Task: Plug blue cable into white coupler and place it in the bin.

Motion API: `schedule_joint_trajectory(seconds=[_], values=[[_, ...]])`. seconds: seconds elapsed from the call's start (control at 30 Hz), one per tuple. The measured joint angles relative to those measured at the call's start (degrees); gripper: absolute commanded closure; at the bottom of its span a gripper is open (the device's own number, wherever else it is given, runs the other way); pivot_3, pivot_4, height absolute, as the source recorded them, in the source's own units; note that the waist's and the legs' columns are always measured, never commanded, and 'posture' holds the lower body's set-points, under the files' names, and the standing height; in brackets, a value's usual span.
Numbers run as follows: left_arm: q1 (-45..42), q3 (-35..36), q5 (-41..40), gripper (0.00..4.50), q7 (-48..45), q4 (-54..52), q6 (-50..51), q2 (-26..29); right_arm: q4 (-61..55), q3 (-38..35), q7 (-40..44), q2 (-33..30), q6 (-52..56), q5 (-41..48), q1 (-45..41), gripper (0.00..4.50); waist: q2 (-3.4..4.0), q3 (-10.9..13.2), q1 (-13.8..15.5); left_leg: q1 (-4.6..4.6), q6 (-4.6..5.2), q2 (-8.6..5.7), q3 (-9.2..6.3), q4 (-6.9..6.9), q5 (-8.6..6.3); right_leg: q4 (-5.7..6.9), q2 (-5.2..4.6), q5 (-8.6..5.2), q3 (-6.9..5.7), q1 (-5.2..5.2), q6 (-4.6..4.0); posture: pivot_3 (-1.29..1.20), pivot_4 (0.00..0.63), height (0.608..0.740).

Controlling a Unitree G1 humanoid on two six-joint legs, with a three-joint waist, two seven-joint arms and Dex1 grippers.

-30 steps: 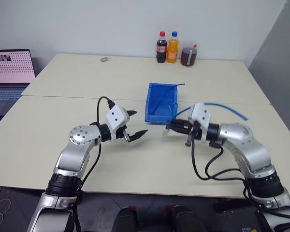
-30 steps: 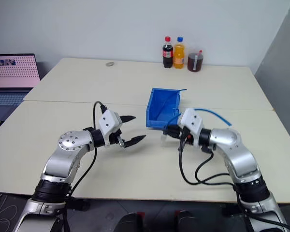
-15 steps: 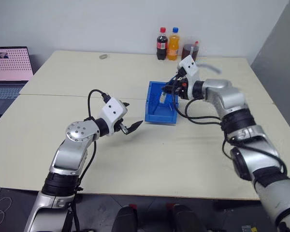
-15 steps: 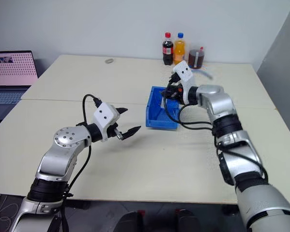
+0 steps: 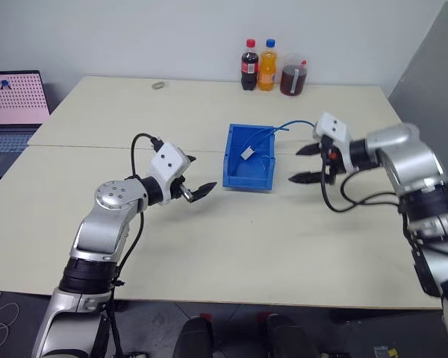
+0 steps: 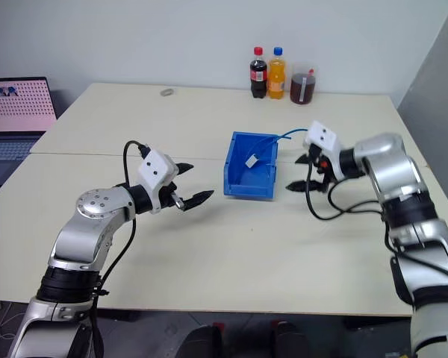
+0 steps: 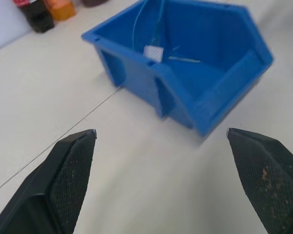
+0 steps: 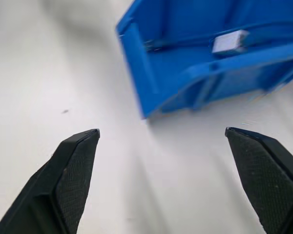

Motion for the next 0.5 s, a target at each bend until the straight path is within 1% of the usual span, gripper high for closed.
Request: schedule_joint_trajectory(seconds=[0.07, 0.1, 0.2, 0.27, 0.33, 0.37, 0.5], values=[[0.9, 1.9, -0.1, 0.00, 1.0, -0.1, -0.2, 0.5, -9.6, -5.1, -5.1, 1.4, 5.5, 2.9, 6.1, 0.08, 0.00, 0.0, 0.1, 0.00, -0.01, 0.01, -0.03, 0.00, 0.00, -0.01, 0.00, 0.00, -0.02, 0.02, 0.00, 0.00, 0.150, 0.740], [1.8, 2.9, -0.2, 0.00, 1.2, -0.2, -0.2, 1.0, -14.8, -8.3, -8.8, 3.2, 8.8, 3.9, 9.8, 0.08, -0.02, 0.0, 0.1, 0.00, -0.01, 0.02, -0.03, 0.00, 0.01, -0.02, 0.00, 0.00, -0.02, 0.04, 0.00, 0.00, 0.150, 0.740], [3.8, 5.4, -1.6, 0.00, 2.1, -0.2, 0.4, 1.3, -28.2, -16.5, -22.1, 11.6, 18.7, 5.3, 19.1, 0.08, -0.03, 0.0, 0.3, 0.00, -0.05, 0.01, -0.04, 0.03, 0.02, 0.04, -0.01, 0.00, -0.03, 0.03, 0.01, 0.00, 0.150, 0.740], [3.9, 5.9, -2.4, 0.00, 2.3, -0.4, 1.0, 1.4, -34.5, -17.6, -28.0, 14.6, 23.3, 5.5, 22.7, 0.08, -0.02, 0.0, 0.4, 0.00, -0.12, -0.02, -0.02, 0.04, 0.07, 0.05, -0.03, 0.01, -0.02, 0.02, 0.05, 0.00, 0.150, 0.740], [3.9, 6.0, -2.8, 0.00, 2.6, -0.7, 1.9, 1.4, -39.0, -17.6, -31.8, 16.0, 25.4, 5.7, 24.8, 0.08, -0.03, 0.0, 0.4, 0.02, -0.12, -0.04, 0.00, 0.05, 0.07, 0.03, -0.03, -0.11, 0.01, 0.03, 0.34, 0.00, 0.150, 0.740], [3.9, 6.0, -3.3, 0.00, 2.8, -0.8, 2.5, 1.3, -40.4, -17.5, -33.1, 16.9, 25.8, 5.9, 25.2, 0.08, -0.03, 0.0, 0.4, 0.02, -0.12, -0.04, -0.01, 0.06, 0.07, 0.02, -0.02, -0.12, 0.01, 0.03, 0.35, 0.00, 0.150, 0.740], [3.8, 5.9, -5.1, 0.00, 2.7, -1.5, 4.7, 1.2, -40.3, -15.7, -36.8, 17.4, 24.5, 5.6, 25.1, 0.08, -0.03, 0.0, 0.3, 0.08, -0.11, -0.03, 0.00, 0.08, 0.08, 0.03, 0.00, -0.08, 0.03, 0.04, 0.42, 0.00, 0.150, 0.740]])
